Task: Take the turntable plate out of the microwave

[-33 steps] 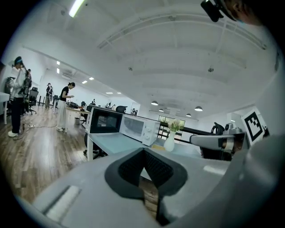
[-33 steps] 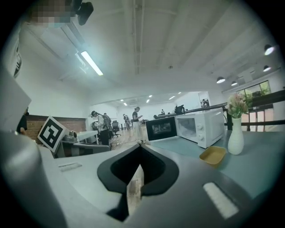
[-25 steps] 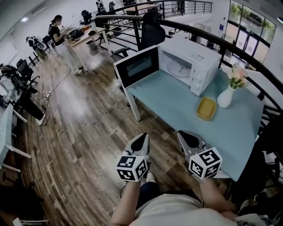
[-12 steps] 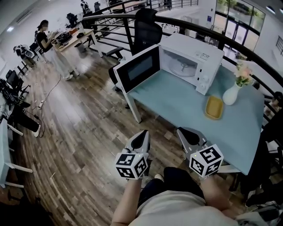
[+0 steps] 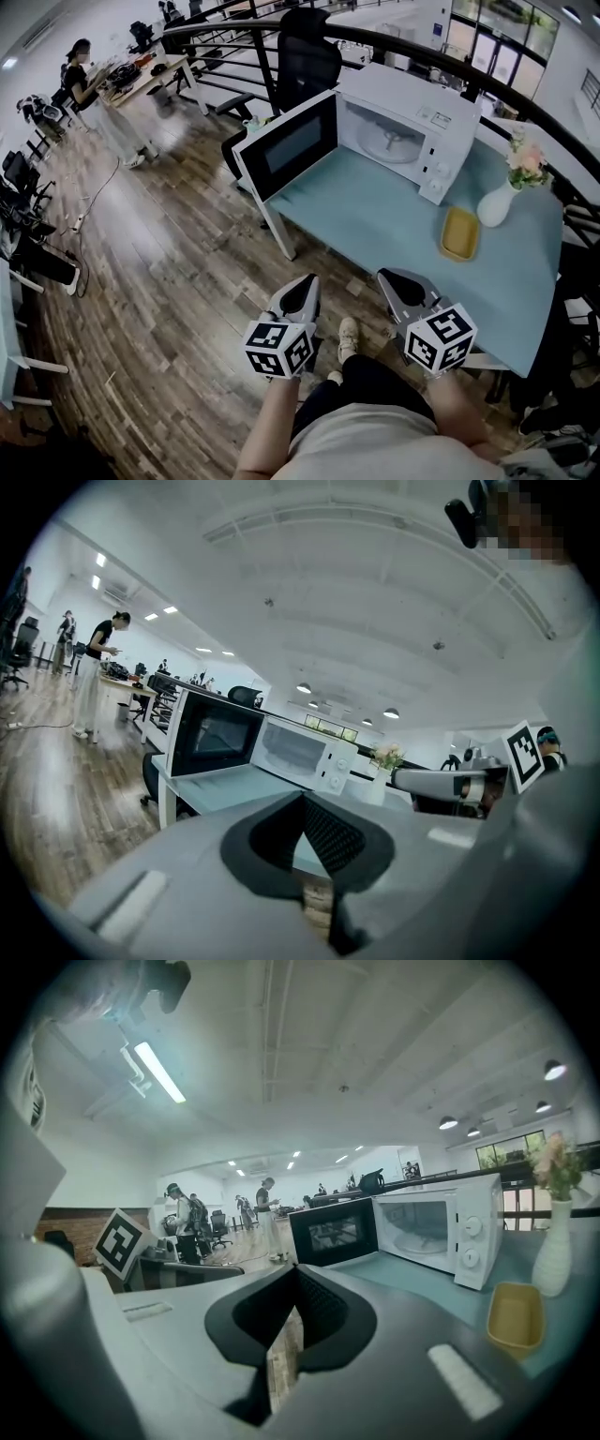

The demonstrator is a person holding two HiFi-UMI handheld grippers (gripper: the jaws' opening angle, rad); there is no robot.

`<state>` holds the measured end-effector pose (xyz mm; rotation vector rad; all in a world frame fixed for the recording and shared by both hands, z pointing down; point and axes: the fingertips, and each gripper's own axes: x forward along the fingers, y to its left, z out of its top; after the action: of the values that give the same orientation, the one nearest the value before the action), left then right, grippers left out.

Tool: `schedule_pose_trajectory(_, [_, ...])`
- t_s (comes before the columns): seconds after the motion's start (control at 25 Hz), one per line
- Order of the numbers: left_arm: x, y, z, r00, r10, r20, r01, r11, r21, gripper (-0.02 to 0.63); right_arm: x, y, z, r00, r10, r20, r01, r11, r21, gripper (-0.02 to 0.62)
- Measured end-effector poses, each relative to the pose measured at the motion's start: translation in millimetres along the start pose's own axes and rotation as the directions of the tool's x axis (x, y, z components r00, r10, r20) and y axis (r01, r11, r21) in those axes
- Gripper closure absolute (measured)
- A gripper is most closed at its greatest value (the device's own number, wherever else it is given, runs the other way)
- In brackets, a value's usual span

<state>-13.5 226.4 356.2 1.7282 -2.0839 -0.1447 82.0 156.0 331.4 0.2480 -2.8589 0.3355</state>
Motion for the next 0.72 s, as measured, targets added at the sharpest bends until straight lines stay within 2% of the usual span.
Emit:
schedule_pose_trajectory(0.28, [59.2, 17.5, 17.8, 0.999, -0.031, -0.016, 0.031, 0.999, 0.022, 0.606, 46.7, -43.6, 20.3, 1.0, -0.005, 0.011, 0.005, 1.0, -0.016, 0.572])
schedule_pose_trajectory(0.6, [125.5, 36.2, 65.7, 0.999, -0.05, 0.018, 0.05, 0.998, 0.033, 0.606, 99.1, -92.0, 58.4, 1.0, 0.006, 0.008, -0.005, 0.999, -0.052, 0.572])
schedule_pose_trajectory(0.72, [146.5, 33.0, 76.8, 0.998, -0.069, 0.009, 0.068, 0.995, 0.076, 0.606, 110.0, -108.0, 66.1, 1.0, 0.009, 0.016, -0.008, 1.0, -0.03, 0.572])
